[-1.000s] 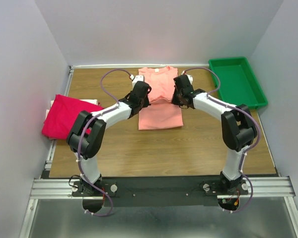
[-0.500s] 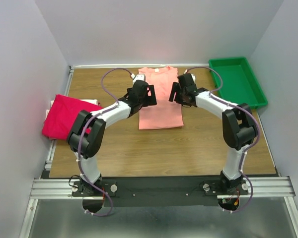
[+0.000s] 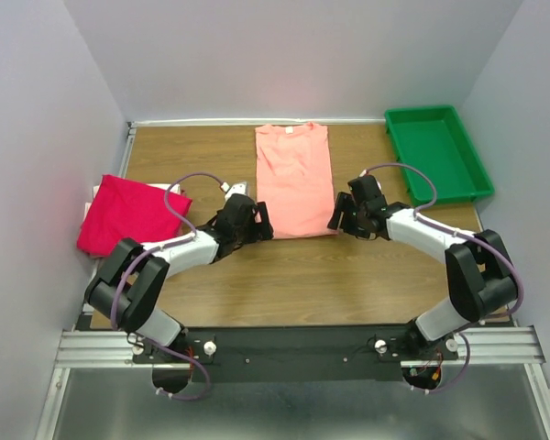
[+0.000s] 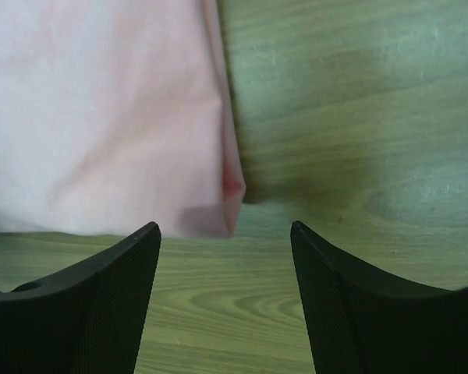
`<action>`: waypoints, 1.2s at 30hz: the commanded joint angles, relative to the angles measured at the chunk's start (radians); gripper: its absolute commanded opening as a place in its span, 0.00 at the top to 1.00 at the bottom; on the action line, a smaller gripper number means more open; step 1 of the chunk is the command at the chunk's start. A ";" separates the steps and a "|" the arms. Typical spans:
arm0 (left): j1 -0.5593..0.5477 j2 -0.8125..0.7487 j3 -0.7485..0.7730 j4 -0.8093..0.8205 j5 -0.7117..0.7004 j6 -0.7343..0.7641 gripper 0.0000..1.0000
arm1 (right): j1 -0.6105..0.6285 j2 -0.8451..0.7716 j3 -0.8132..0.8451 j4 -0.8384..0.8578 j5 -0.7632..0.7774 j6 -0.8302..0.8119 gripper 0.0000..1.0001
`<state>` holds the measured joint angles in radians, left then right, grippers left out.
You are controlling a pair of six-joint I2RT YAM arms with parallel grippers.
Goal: Fold and stack the t-shirts
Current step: Fold the tshirt
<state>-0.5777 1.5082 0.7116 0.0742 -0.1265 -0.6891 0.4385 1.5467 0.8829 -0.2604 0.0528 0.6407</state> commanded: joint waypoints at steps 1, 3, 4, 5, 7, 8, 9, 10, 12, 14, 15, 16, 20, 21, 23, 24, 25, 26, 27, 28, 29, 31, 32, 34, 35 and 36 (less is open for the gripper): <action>-0.002 -0.006 -0.029 0.058 0.016 -0.043 0.07 | 0.000 -0.005 -0.033 0.029 0.002 0.047 0.33; -0.002 -0.005 -0.035 0.059 0.016 -0.049 0.12 | 0.000 0.009 -0.035 0.042 -0.019 0.051 0.36; -0.001 -0.005 -0.043 0.067 0.018 -0.050 0.17 | -0.001 0.015 -0.036 0.049 -0.027 0.050 0.37; -0.002 -0.005 -0.046 0.071 0.019 -0.050 0.18 | 0.000 0.021 -0.039 0.055 -0.033 0.050 0.38; -0.002 0.000 -0.052 0.082 0.021 -0.052 0.21 | 0.000 0.042 -0.042 0.069 -0.047 0.051 0.43; -0.001 0.006 -0.051 0.084 0.022 -0.052 0.25 | 0.000 0.050 -0.044 0.075 -0.047 0.051 0.46; -0.002 0.023 -0.049 0.084 0.028 -0.050 0.27 | -0.001 0.062 -0.047 0.084 -0.074 0.053 0.49; -0.001 0.032 -0.041 0.085 0.034 -0.050 0.32 | 0.000 0.067 -0.048 0.090 -0.080 0.054 0.50; -0.002 0.059 -0.035 0.087 0.048 -0.049 0.34 | 0.000 0.084 -0.050 0.099 -0.087 0.054 0.56; -0.002 0.076 -0.038 0.090 0.065 -0.049 0.38 | 0.000 0.098 -0.052 0.102 -0.090 0.054 0.56; -0.004 0.078 -0.043 0.094 0.067 -0.050 0.41 | 0.000 0.104 -0.053 0.105 -0.090 0.054 0.60; -0.004 0.081 -0.049 0.099 0.070 -0.050 0.46 | 0.000 0.115 -0.053 0.107 -0.090 0.054 0.61; -0.005 0.101 -0.054 0.110 0.067 -0.049 0.57 | 0.000 0.136 -0.062 0.118 -0.090 0.063 0.69; -0.005 0.107 -0.044 0.108 0.068 -0.046 0.68 | 0.000 0.139 -0.062 0.121 -0.096 0.065 0.76; -0.007 0.122 -0.038 0.110 0.088 -0.043 0.84 | -0.001 0.145 -0.065 0.124 -0.106 0.065 0.81; -0.007 0.125 -0.037 0.110 0.093 -0.043 0.93 | 0.000 0.142 -0.070 0.127 -0.110 0.066 0.85; -0.010 0.126 -0.038 0.110 0.093 -0.043 1.00 | 0.000 0.141 -0.073 0.127 -0.113 0.068 0.88; -0.010 0.122 -0.040 0.111 0.094 -0.043 1.00 | -0.001 0.135 -0.078 0.127 -0.113 0.070 0.90; -0.014 0.109 -0.044 0.111 0.096 -0.043 1.00 | 0.000 0.115 -0.091 0.127 -0.116 0.070 0.91; -0.017 0.100 -0.058 0.107 0.094 -0.043 1.00 | 0.000 0.101 -0.099 0.127 -0.122 0.070 0.95; -0.027 0.068 -0.067 0.105 0.093 -0.049 1.00 | 0.000 0.084 -0.114 0.127 -0.129 0.071 0.97; -0.042 0.018 -0.095 0.098 0.084 -0.061 1.00 | 0.002 0.009 -0.175 0.125 -0.143 0.070 0.99; -0.054 -0.011 -0.131 0.090 0.076 -0.072 1.00 | 0.003 -0.023 -0.203 0.125 -0.148 0.073 0.99; -0.106 -0.101 -0.187 0.050 0.033 -0.118 1.00 | 0.003 -0.127 -0.298 0.124 -0.177 0.089 0.99; -0.129 -0.165 -0.204 0.030 -0.007 -0.137 1.00 | 0.006 -0.163 -0.327 0.116 -0.189 0.094 0.99; -0.154 -0.196 -0.218 0.003 -0.042 -0.198 1.00 | 0.014 -0.199 -0.363 0.107 -0.211 0.106 0.99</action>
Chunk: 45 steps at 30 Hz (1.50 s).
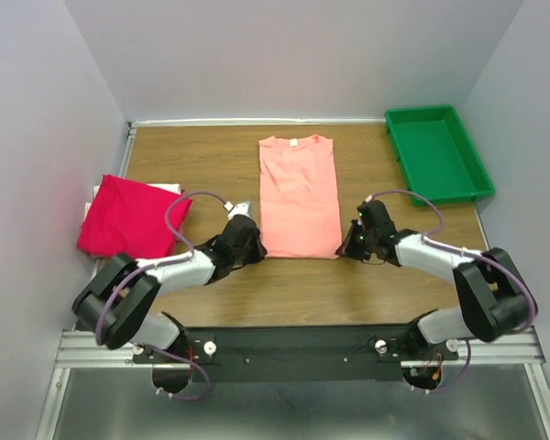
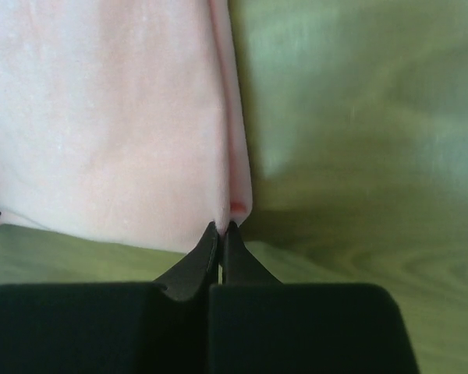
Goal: Fold and stack the t-shirts
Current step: Fold the tshirt
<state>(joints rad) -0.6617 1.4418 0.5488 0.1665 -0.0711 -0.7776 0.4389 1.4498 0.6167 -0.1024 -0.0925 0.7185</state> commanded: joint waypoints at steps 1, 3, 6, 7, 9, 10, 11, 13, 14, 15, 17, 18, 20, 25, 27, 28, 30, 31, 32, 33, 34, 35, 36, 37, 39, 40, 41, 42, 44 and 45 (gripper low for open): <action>-0.135 -0.161 -0.078 -0.160 -0.128 -0.138 1.00 | 0.017 -0.188 -0.147 -0.066 -0.079 0.030 0.99; -0.186 -0.254 -0.099 -0.217 -0.153 -0.188 1.00 | 0.021 -0.283 -0.189 -0.158 -0.110 0.041 1.00; -0.295 -0.382 -0.145 -0.272 -0.168 -0.294 1.00 | 0.040 -0.484 -0.221 -0.311 -0.174 0.048 1.00; -0.320 -0.411 -0.153 -0.283 -0.170 -0.313 1.00 | 0.040 -0.529 -0.219 -0.356 -0.191 0.050 1.00; -0.401 -0.483 -0.164 -0.320 -0.185 -0.376 1.00 | 0.041 -0.659 -0.200 -0.479 -0.197 0.052 1.00; -0.430 -0.501 -0.164 -0.331 -0.196 -0.396 1.00 | 0.041 -0.692 -0.192 -0.511 -0.200 0.049 0.99; -0.472 -0.535 -0.155 -0.343 -0.219 -0.408 1.00 | 0.041 -0.730 -0.184 -0.551 -0.210 0.044 0.99; -0.489 -0.555 -0.126 -0.349 -0.237 -0.396 1.00 | 0.043 -0.750 -0.155 -0.568 -0.229 0.038 0.99; -0.490 -0.563 -0.110 -0.349 -0.245 -0.365 1.00 | 0.041 -0.755 -0.141 -0.571 -0.233 0.035 1.00; -0.492 -0.561 -0.093 -0.348 -0.248 -0.350 1.00 | 0.043 -0.759 -0.126 -0.571 -0.230 0.030 1.00; -0.490 -0.552 -0.041 -0.370 -0.274 -0.331 1.00 | 0.043 -0.763 -0.068 -0.576 -0.194 0.029 1.00; -0.490 -0.541 -0.020 -0.390 -0.312 -0.339 1.00 | 0.043 -0.767 -0.048 -0.577 -0.167 0.026 1.00; -0.490 -0.535 0.032 -0.442 -0.372 -0.341 1.00 | 0.041 -0.769 0.017 -0.582 -0.135 0.021 1.00; -0.490 -0.547 0.094 -0.458 -0.437 -0.318 1.00 | 0.041 -0.724 0.129 -0.596 -0.018 0.016 1.00; -0.487 -0.555 0.125 -0.476 -0.472 -0.310 1.00 | 0.043 -0.688 0.185 -0.596 0.028 0.013 1.00; -0.484 -0.558 0.135 -0.485 -0.484 -0.310 1.00 | 0.041 -0.678 0.205 -0.596 0.045 0.012 1.00; -0.469 -0.567 0.152 -0.493 -0.495 -0.296 1.00 | 0.041 -0.648 0.260 -0.594 0.088 0.015 1.00; -0.463 -0.569 0.155 -0.492 -0.496 -0.292 1.00 | 0.041 -0.638 0.274 -0.594 0.127 0.016 0.99; -0.455 -0.570 0.158 -0.487 -0.495 -0.287 1.00 | 0.041 -0.632 0.287 -0.594 0.148 0.019 0.99; -0.438 -0.569 0.158 -0.483 -0.493 -0.273 1.00 | 0.041 -0.619 0.301 -0.592 0.166 0.024 0.99; -0.426 -0.569 0.158 -0.476 -0.489 -0.264 1.00 | 0.041 -0.611 0.317 -0.591 0.193 0.028 0.99; -0.412 -0.566 0.161 -0.458 -0.480 -0.252 1.00 | 0.041 -0.605 0.325 -0.588 0.207 0.030 0.99; -0.395 -0.558 0.163 -0.446 -0.457 -0.218 1.00 | 0.041 -0.595 0.333 -0.580 0.217 0.032 0.99; -0.362 -0.554 0.165 -0.434 -0.441 -0.204 1.00 | 0.041 -0.577 0.348 -0.573 0.230 0.030 0.99; -0.302 -0.538 0.175 -0.412 -0.409 -0.171 1.00 | 0.041 -0.551 0.367 -0.557 0.246 0.024 0.99; -0.280 -0.534 0.177 -0.400 -0.398 -0.155 1.00 | 0.041 -0.539 0.376 -0.550 0.250 0.022 0.99; -0.262 -0.526 0.180 -0.372 -0.372 -0.144 1.00 | 0.040 -0.505 0.394 -0.540 0.260 0.019 0.99; -0.245 -0.521 0.178 -0.352 -0.357 -0.129 1.00 | 0.041 -0.490 0.406 -0.533 0.263 0.013 0.99; -0.193 -0.505 0.183 -0.314 -0.331 -0.094 1.00 | 0.041 -0.433 0.426 -0.519 0.286 0.010 0.99; -0.178 -0.479 0.194 -0.305 -0.311 -0.078 1.00 | 0.041 -0.412 0.452 -0.510 0.299 0.009 0.99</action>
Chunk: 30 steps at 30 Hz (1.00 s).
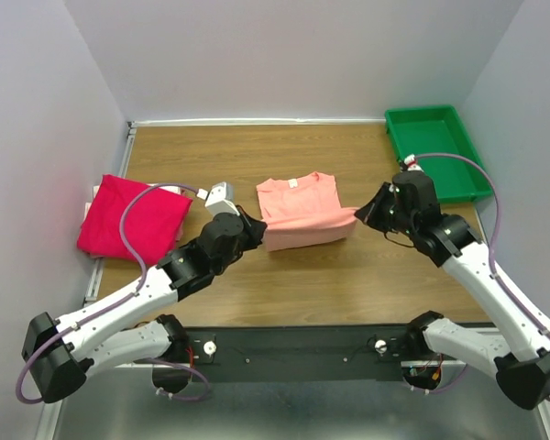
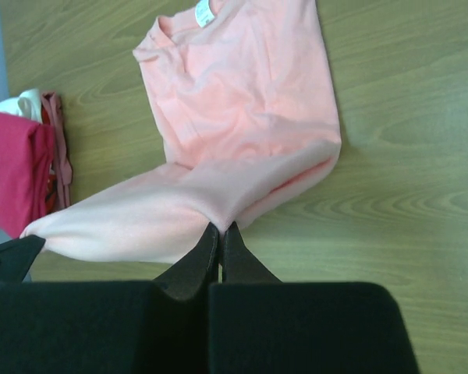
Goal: Fold and stack the t-shirts
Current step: Fold the tshirt
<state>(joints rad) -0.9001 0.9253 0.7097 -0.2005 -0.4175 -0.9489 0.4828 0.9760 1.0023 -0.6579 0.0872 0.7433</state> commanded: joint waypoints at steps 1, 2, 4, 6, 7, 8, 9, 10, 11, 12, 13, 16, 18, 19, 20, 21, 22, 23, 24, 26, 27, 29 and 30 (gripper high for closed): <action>0.073 0.053 0.043 0.068 0.042 0.102 1.00 | -0.003 0.082 0.079 0.052 0.134 -0.019 0.99; 0.093 0.070 0.069 0.072 0.051 0.125 1.00 | -0.003 0.122 0.094 0.056 0.164 -0.021 0.99; 0.107 0.113 0.097 0.067 0.040 0.136 1.00 | -0.004 0.160 0.142 0.066 0.196 -0.025 0.99; 0.138 0.147 0.132 0.079 0.037 0.159 1.00 | -0.004 0.220 0.188 0.073 0.230 -0.028 0.99; 0.151 0.158 0.155 0.091 0.045 0.170 1.00 | -0.009 0.243 0.202 0.076 0.244 -0.033 0.99; 0.174 0.182 0.168 0.093 0.054 0.183 1.00 | -0.012 0.262 0.214 0.083 0.249 -0.038 0.99; 0.188 0.194 0.177 0.096 0.057 0.188 1.00 | -0.016 0.301 0.229 0.084 0.249 -0.041 0.99; 0.200 0.208 0.188 0.101 0.062 0.197 1.00 | -0.026 0.319 0.255 0.087 0.246 -0.050 0.99; 0.210 0.222 0.204 0.110 0.071 0.206 1.00 | -0.029 0.335 0.269 0.089 0.243 -0.056 1.00; 0.231 0.253 0.214 0.115 0.086 0.219 1.00 | -0.039 0.369 0.289 0.093 0.240 -0.068 1.00; 0.240 0.268 0.224 0.118 0.098 0.229 1.00 | -0.046 0.384 0.289 0.095 0.238 -0.073 1.00; 0.283 0.342 0.264 0.130 0.128 0.262 1.00 | -0.079 0.452 0.324 0.106 0.197 -0.091 0.99; 0.308 0.403 0.295 0.139 0.167 0.271 1.00 | -0.101 0.484 0.341 0.121 0.166 -0.097 0.99; 0.320 0.423 0.303 0.145 0.181 0.282 1.00 | -0.119 0.503 0.344 0.127 0.152 -0.101 1.00; 0.338 0.443 0.315 0.142 0.190 0.285 1.00 | -0.130 0.535 0.349 0.136 0.126 -0.108 1.00; 0.348 0.478 0.335 0.141 0.198 0.288 1.00 | -0.150 0.558 0.360 0.153 0.109 -0.120 1.00; 0.355 0.494 0.344 0.142 0.200 0.289 1.00 | -0.159 0.578 0.366 0.159 0.096 -0.124 1.00; 0.371 0.523 0.361 0.147 0.200 0.295 1.00 | -0.170 0.622 0.384 0.168 0.068 -0.127 1.00; 0.378 0.538 0.370 0.147 0.201 0.300 1.00 | -0.190 0.642 0.392 0.175 0.048 -0.139 1.00; 0.395 0.569 0.390 0.148 0.216 0.312 1.00 | -0.203 0.688 0.413 0.184 -0.007 -0.147 1.00; 0.408 0.601 0.408 0.148 0.224 0.317 1.00 | -0.211 0.731 0.442 0.188 -0.027 -0.153 1.00; 0.420 0.636 0.428 0.150 0.235 0.329 1.00 | -0.213 0.777 0.469 0.193 -0.067 -0.168 1.00; 0.432 0.674 0.450 0.148 0.241 0.332 1.00 | -0.214 0.799 0.484 0.193 -0.069 -0.173 0.99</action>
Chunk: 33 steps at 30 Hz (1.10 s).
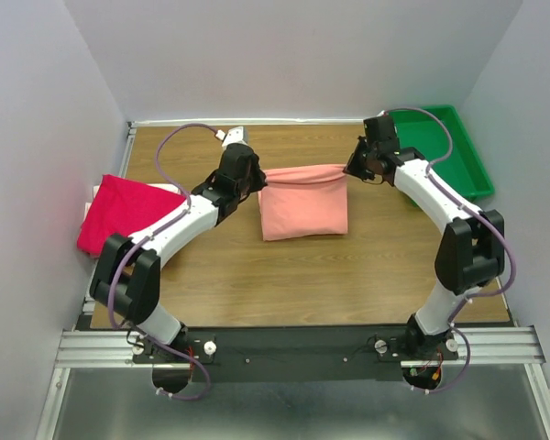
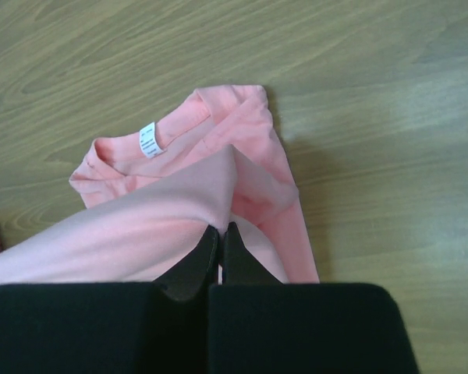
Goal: Fold and stack the t-shirts
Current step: Fold the tshirt
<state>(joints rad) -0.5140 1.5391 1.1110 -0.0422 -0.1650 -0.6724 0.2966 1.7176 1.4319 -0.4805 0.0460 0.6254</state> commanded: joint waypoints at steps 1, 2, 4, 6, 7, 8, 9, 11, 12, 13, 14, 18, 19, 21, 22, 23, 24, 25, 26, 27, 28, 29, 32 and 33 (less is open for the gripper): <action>0.049 0.078 0.059 -0.013 -0.008 0.057 1.00 | -0.033 0.101 0.082 0.016 -0.034 -0.062 0.99; 0.052 0.094 0.075 -0.013 -0.004 0.059 1.00 | -0.034 0.123 0.097 0.017 -0.037 -0.064 1.00; 0.066 0.145 0.090 -0.013 -0.002 0.062 1.00 | -0.043 0.166 0.127 0.019 -0.035 -0.067 1.00; 0.077 0.192 0.116 -0.012 0.007 0.065 1.00 | -0.050 0.220 0.162 0.020 -0.035 -0.064 1.00; 0.087 0.210 0.125 -0.012 0.012 0.071 1.00 | -0.056 0.233 0.173 0.017 -0.032 -0.062 1.00; 0.092 0.225 0.136 -0.012 0.018 0.074 1.00 | -0.059 0.266 0.182 0.020 -0.031 -0.058 1.00; 0.095 0.260 0.160 -0.013 0.025 0.077 1.00 | -0.060 0.281 0.203 0.020 -0.034 -0.058 0.99; 0.106 0.304 0.199 -0.025 0.038 0.089 1.00 | -0.071 0.328 0.241 0.020 -0.040 -0.065 0.99; 0.111 0.314 0.207 -0.028 0.038 0.088 1.00 | -0.071 0.345 0.255 0.020 -0.067 -0.069 0.98; 0.114 0.322 0.211 -0.028 0.041 0.086 1.00 | -0.076 0.361 0.269 0.020 -0.074 -0.078 0.96; 0.117 0.332 0.216 -0.025 0.044 0.086 0.98 | -0.077 0.378 0.286 0.019 -0.084 -0.084 0.94; 0.132 0.360 0.236 -0.015 0.108 0.094 0.53 | -0.082 0.447 0.349 0.017 -0.165 -0.138 0.76; 0.132 0.358 0.237 -0.013 0.108 0.096 0.41 | -0.086 0.459 0.370 0.017 -0.178 -0.151 0.58; 0.134 0.339 0.240 -0.016 0.111 0.096 0.12 | -0.090 0.455 0.380 0.014 -0.225 -0.158 0.35; 0.132 0.329 0.239 -0.016 0.117 0.096 0.04 | -0.091 0.429 0.374 0.014 -0.269 -0.171 0.00; 0.132 0.317 0.234 -0.016 0.125 0.096 0.04 | -0.093 0.415 0.360 0.014 -0.270 -0.174 0.00; 0.131 0.288 0.215 -0.012 0.142 0.091 0.04 | -0.091 0.390 0.342 0.016 -0.323 -0.174 0.00; 0.123 0.273 0.201 -0.008 0.147 0.085 0.04 | -0.091 0.345 0.290 0.016 -0.346 -0.171 0.00; 0.114 0.256 0.185 0.002 0.150 0.083 0.04 | -0.091 0.314 0.257 0.017 -0.394 -0.170 0.00; 0.092 0.222 0.150 0.010 0.151 0.079 0.04 | -0.090 0.286 0.219 0.023 -0.417 -0.165 0.00; 0.092 0.207 0.130 0.024 0.153 0.079 0.03 | -0.090 0.257 0.166 0.037 -0.440 -0.162 0.00; 0.066 0.196 0.113 0.036 0.160 0.076 0.03 | -0.090 0.182 0.112 0.061 -0.492 -0.152 0.00; 0.026 0.173 0.040 0.097 0.229 0.050 0.03 | -0.083 0.081 -0.135 0.209 -0.590 -0.100 0.00; 0.017 0.179 0.012 0.128 0.264 0.040 0.03 | -0.082 0.026 -0.250 0.296 -0.662 -0.084 0.00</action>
<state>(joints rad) -0.4507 1.7435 1.1927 -0.0051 -0.0135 -0.6025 0.2047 1.8606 1.4033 -0.3683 -0.3904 0.4919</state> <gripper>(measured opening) 0.968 0.996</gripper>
